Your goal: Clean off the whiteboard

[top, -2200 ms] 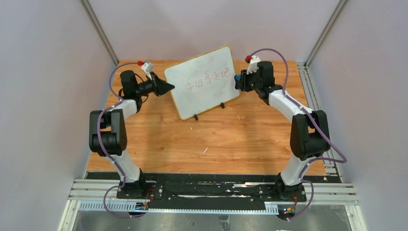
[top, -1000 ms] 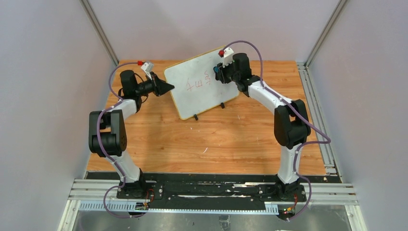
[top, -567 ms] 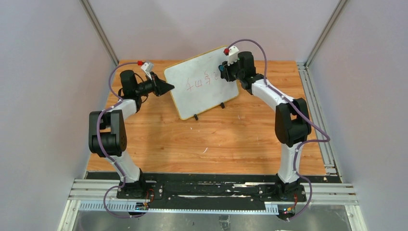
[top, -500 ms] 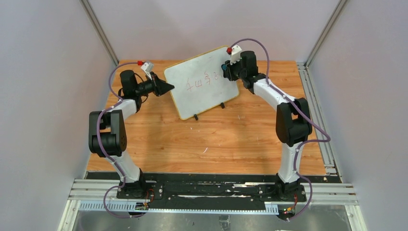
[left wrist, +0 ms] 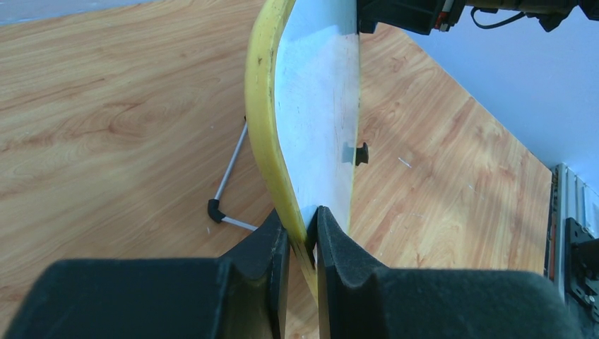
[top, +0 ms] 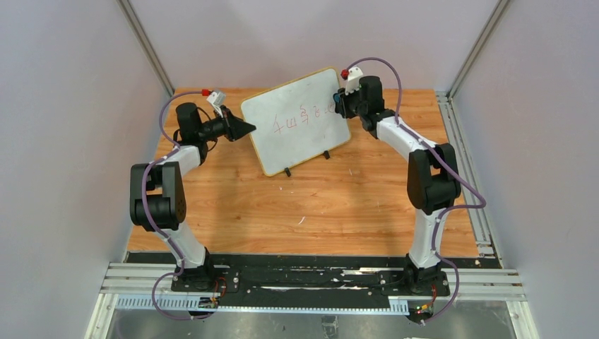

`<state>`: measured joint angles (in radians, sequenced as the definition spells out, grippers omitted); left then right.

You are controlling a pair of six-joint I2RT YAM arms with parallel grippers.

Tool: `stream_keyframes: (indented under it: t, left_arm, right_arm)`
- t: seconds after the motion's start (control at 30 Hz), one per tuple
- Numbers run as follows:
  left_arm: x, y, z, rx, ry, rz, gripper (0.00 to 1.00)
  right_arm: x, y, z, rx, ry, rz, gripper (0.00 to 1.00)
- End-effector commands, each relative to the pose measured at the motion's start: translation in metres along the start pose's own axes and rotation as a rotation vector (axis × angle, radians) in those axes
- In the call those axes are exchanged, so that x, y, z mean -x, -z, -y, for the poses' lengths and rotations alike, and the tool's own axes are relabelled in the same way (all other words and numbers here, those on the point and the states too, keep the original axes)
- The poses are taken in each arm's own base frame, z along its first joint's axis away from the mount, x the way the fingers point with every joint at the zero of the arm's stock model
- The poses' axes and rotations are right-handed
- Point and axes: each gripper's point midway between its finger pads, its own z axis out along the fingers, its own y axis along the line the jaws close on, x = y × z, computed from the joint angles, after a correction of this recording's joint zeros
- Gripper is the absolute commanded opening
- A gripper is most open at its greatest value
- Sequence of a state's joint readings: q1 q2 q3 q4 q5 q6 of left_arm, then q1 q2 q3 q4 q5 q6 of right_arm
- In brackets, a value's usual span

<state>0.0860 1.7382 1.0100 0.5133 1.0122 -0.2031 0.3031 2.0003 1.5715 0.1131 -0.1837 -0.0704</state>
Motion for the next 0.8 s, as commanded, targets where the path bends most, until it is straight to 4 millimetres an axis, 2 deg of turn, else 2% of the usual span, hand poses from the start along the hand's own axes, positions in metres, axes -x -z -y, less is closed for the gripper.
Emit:
stream_keyframes:
  t: [0.0,0.37,0.43,0.47,0.6,0.77]
  left_arm:
    - [-0.020,0.008,-0.020,0.087,-0.026,-0.039,0.00]
    - [-0.016,0.007,-0.018,0.081,-0.030,-0.035,0.00]
    - [-0.015,0.007,-0.018,0.081,-0.030,-0.035,0.00]
    - [-0.015,0.008,-0.018,0.082,-0.030,-0.034,0.00]
    - [-0.016,0.008,-0.018,0.080,-0.028,-0.036,0.00]
    - [-0.017,0.007,-0.018,0.078,-0.022,-0.038,0.00]
  right_arm:
    - [-0.016,0.001,-0.015,0.031,-0.040,-0.024,0.00]
    - [-0.017,-0.003,-0.084,0.124,-0.003,-0.019,0.01]
    - [-0.001,0.004,-0.092,0.134,0.010,0.015,0.01]
    - [0.001,0.004,-0.095,0.137,0.015,0.016,0.01]
    - [0.001,0.004,-0.093,0.124,0.023,0.013,0.01]
    - [-0.009,-0.003,-0.074,0.084,0.013,-0.013,0.01]
